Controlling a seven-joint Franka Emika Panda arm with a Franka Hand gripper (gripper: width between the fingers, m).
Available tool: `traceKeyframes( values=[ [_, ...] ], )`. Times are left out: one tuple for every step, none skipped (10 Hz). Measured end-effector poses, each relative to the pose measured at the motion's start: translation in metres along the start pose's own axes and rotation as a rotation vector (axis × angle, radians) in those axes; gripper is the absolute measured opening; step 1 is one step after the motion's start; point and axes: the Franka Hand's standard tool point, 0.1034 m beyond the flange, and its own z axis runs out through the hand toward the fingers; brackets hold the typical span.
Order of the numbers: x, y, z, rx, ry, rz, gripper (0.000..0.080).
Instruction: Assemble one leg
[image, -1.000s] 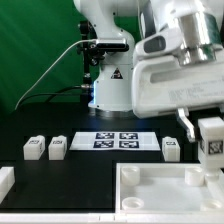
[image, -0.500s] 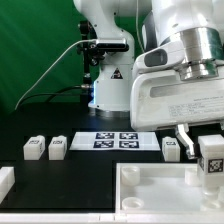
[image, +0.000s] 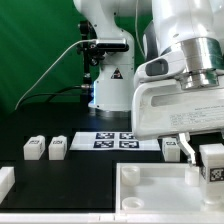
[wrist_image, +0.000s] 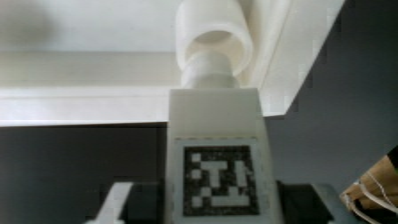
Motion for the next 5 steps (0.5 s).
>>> traceKeyframes(
  values=[
    [0.001,-0.001,0.001,-0.001,0.017,-0.002,0.0292],
    [0.001,-0.003,0.001,0.0,0.033,-0.006,0.0292],
    [0.0,-0.009,0.001,0.003,0.035,-0.004,0.0292],
    [0.0,-0.013,0.001,0.006,0.033,-0.006,0.0292],
    [-0.001,-0.012,0.001,0.006,0.025,-0.005,0.0292]
  ],
)
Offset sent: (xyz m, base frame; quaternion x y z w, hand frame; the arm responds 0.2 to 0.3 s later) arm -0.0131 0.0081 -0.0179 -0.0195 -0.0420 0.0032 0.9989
